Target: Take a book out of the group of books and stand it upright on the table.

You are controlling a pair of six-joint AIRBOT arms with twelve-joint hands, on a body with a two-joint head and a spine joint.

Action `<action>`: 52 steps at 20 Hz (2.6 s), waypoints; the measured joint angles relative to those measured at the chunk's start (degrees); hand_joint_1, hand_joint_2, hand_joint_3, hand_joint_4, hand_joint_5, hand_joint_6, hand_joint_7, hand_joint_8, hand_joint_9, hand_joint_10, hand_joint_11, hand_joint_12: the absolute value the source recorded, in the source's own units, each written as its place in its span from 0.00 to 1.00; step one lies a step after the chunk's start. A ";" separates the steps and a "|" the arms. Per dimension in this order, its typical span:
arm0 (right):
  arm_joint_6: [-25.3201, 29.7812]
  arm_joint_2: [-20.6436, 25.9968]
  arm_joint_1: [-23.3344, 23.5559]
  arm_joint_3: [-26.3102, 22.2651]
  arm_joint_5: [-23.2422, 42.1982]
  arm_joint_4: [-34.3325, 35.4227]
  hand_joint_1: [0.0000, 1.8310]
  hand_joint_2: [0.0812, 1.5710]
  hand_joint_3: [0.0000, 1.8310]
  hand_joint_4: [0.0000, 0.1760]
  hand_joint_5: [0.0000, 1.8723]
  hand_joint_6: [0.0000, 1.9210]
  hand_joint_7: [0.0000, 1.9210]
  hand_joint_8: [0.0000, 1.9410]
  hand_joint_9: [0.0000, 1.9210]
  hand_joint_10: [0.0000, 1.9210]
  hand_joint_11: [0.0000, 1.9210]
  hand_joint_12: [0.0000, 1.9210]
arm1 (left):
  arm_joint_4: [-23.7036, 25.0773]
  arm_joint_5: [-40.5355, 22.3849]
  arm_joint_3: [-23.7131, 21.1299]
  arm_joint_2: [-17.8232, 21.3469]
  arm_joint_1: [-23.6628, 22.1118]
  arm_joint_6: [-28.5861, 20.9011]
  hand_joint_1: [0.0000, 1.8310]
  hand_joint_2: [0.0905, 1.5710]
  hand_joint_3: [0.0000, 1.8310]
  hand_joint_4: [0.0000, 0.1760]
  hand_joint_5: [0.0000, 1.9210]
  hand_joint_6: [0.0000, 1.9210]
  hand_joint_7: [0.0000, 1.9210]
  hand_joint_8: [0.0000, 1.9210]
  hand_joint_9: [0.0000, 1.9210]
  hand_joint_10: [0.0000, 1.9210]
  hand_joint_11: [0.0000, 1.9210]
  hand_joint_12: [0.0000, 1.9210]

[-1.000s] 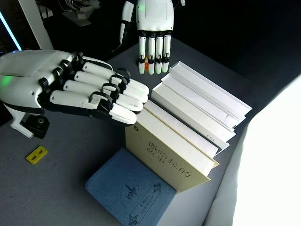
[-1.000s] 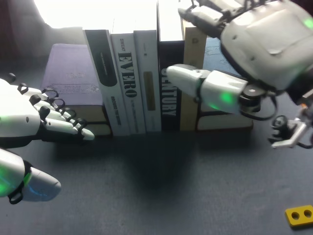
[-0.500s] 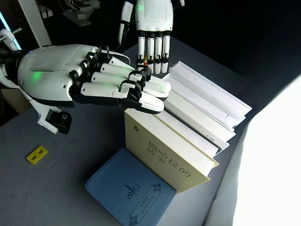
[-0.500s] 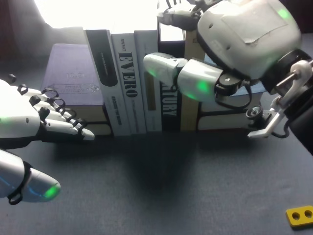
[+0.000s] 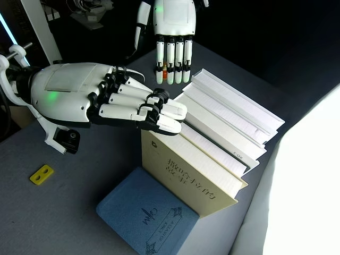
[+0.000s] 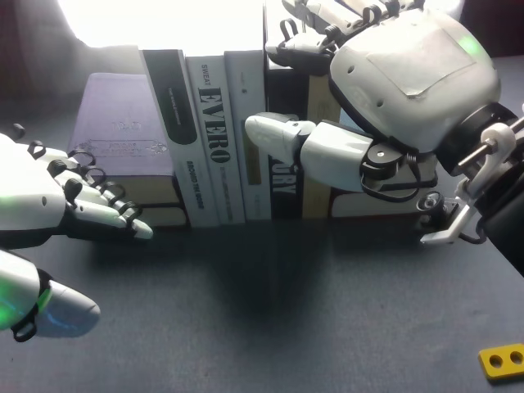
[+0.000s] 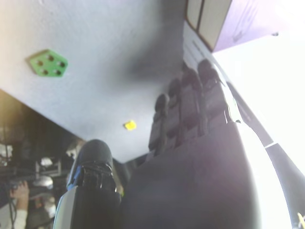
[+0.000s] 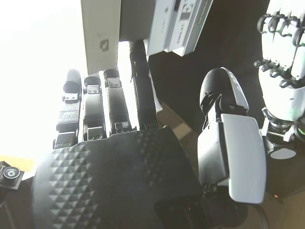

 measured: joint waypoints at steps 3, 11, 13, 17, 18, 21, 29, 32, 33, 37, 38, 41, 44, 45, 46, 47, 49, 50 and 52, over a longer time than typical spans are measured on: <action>0.00 0.15 -0.37 -0.02 -0.02 0.09 0.00 0.73 0.00 0.04 0.32 0.00 0.08 0.00 0.03 0.00 0.00 0.09 | 0.02 0.04 0.02 0.00 0.00 0.00 0.00 0.83 0.00 0.25 0.04 0.00 0.05 0.00 0.05 0.00 0.00 0.14; -0.28 3.26 -1.01 -3.39 -0.59 0.28 0.00 0.73 0.00 0.06 0.32 0.00 0.08 0.00 0.03 0.00 0.00 0.11 | 0.02 0.04 0.00 0.00 0.00 0.00 0.00 0.83 0.00 0.26 0.02 0.00 0.05 0.00 0.04 0.00 0.00 0.15; -0.31 3.76 -1.03 -4.00 -0.79 0.02 0.00 0.73 0.00 0.01 0.33 0.01 0.10 0.00 0.04 0.00 0.00 0.13 | 0.00 0.04 0.00 0.00 0.00 0.00 0.00 0.83 0.00 0.27 0.03 0.00 0.05 0.00 0.04 0.00 0.00 0.14; -0.15 4.68 -1.66 -4.35 -1.33 -0.48 0.00 0.73 0.00 0.02 0.33 0.00 0.09 0.00 0.03 0.00 0.00 0.12 | 0.00 0.04 0.00 0.00 0.00 0.00 0.00 0.83 0.00 0.27 0.03 0.00 0.06 0.00 0.06 0.00 0.00 0.20; -0.13 4.81 -1.36 -4.37 -1.49 -0.74 0.00 0.74 0.00 0.02 0.32 0.00 0.08 0.00 0.03 0.00 0.00 0.11 | 0.00 0.04 0.00 0.00 0.00 0.00 0.00 0.83 0.00 0.27 0.03 0.00 0.06 0.00 0.05 0.00 0.00 0.16; -0.09 4.94 0.81 -4.35 -1.20 -1.44 0.00 0.73 0.00 0.00 0.32 0.00 0.08 0.00 0.03 0.00 0.00 0.11 | 0.00 0.04 0.00 0.00 0.00 0.00 0.00 0.83 0.00 0.29 0.04 0.00 0.05 0.00 0.05 0.00 0.00 0.15; 1.16 2.14 -1.03 -0.61 -1.57 -0.61 0.00 0.73 0.00 0.00 0.33 0.00 0.08 0.00 0.03 0.00 0.00 0.12 | 0.00 0.07 0.00 0.00 0.00 0.00 0.00 0.83 0.00 0.22 0.05 0.00 0.06 0.00 0.05 0.00 0.00 0.17; 1.22 2.14 -1.49 -0.72 -1.20 -0.87 0.00 0.73 0.00 0.01 0.33 0.00 0.08 0.00 0.02 0.00 0.00 0.08 | 0.02 0.04 0.00 0.00 0.00 0.00 0.00 0.84 0.00 0.24 0.06 0.00 0.06 0.00 0.07 0.00 0.00 0.18; 1.01 2.43 -1.99 -1.42 -0.81 -0.83 0.00 0.73 0.00 0.01 0.35 0.00 0.11 0.00 0.04 0.00 0.00 0.12 | 0.00 0.02 0.00 0.00 0.00 0.00 0.00 0.84 0.00 0.24 0.07 0.00 0.07 0.00 0.07 0.00 0.00 0.21; -0.07 4.50 -2.27 -4.07 -1.27 -0.79 0.00 0.73 0.00 0.00 0.35 0.00 0.13 0.00 0.06 0.00 0.00 0.19 | 0.00 0.07 0.00 0.00 0.00 0.00 0.00 0.83 0.00 0.21 0.06 0.00 0.09 0.00 0.09 0.00 0.00 0.25; -0.37 5.03 -2.27 -4.68 -1.42 -0.63 0.00 0.73 0.00 0.00 0.34 0.00 0.10 0.00 0.04 0.00 0.00 0.15 | 0.00 0.04 0.00 0.00 0.00 0.00 0.00 0.84 0.00 0.22 0.07 0.00 0.08 0.00 0.09 0.00 0.00 0.23; -1.20 7.63 -3.21 -8.52 -1.66 -0.37 0.00 0.73 0.00 0.00 0.34 0.00 0.10 0.00 0.03 0.00 0.00 0.11 | 0.00 0.07 0.00 0.00 0.00 0.00 0.00 0.83 0.00 0.25 0.07 0.00 0.07 0.00 0.07 0.00 0.00 0.21; -1.68 9.81 -4.66 -11.87 -1.60 -0.76 0.00 0.73 0.00 0.00 0.34 0.00 0.10 0.00 0.03 0.00 0.00 0.09 | 0.00 0.04 0.00 0.00 0.00 0.00 0.00 0.83 0.00 0.25 0.05 0.00 0.06 0.00 0.05 0.00 0.00 0.14; -1.99 10.23 -5.01 -12.52 -1.51 -0.90 0.00 0.73 0.00 0.00 0.34 0.00 0.09 0.00 0.03 0.00 0.00 0.07 | 0.00 0.04 0.00 0.00 0.00 0.00 0.00 0.83 0.00 0.24 0.05 0.00 0.06 0.00 0.05 0.00 0.00 0.13; -2.10 11.17 -5.70 -13.73 -1.44 -1.01 0.00 0.73 0.00 0.00 0.34 0.00 0.10 0.00 0.04 0.00 0.00 0.09 | 0.00 0.04 0.00 0.00 0.00 0.00 0.00 0.83 0.00 0.25 0.04 0.00 0.05 0.00 0.05 0.00 0.00 0.12; -2.12 11.96 -6.21 -14.67 -1.55 -1.14 0.00 0.73 0.00 0.00 0.33 0.00 0.10 0.00 0.03 0.00 0.00 0.08 | 0.02 0.02 0.00 0.00 0.00 -0.02 0.00 0.83 0.00 0.25 0.05 0.00 0.05 0.00 0.05 0.00 0.00 0.12; -2.10 13.11 -7.19 -16.13 -1.42 -1.14 0.00 0.73 0.00 0.00 0.32 0.00 0.09 0.00 0.03 0.00 0.00 0.08 | 0.02 0.04 0.00 0.00 0.00 -0.02 0.00 0.83 0.00 0.24 0.05 0.00 0.05 0.00 0.05 0.00 0.00 0.12; -2.08 13.86 -7.87 -17.11 -1.53 -1.14 0.00 0.73 0.00 0.00 0.33 0.00 0.10 0.00 0.04 0.00 0.00 0.12 | 0.00 0.04 0.00 0.00 0.00 -0.02 0.00 0.83 0.00 0.23 0.05 0.00 0.06 0.00 0.06 0.00 0.00 0.14; -2.08 15.39 -9.44 -19.06 -1.92 -1.84 0.00 0.74 0.00 0.00 0.34 0.00 0.11 0.00 0.04 0.00 0.00 0.13 | 0.00 0.07 0.00 0.00 0.04 0.00 0.00 0.83 0.00 0.26 0.05 0.00 0.05 0.00 0.05 0.00 0.00 0.14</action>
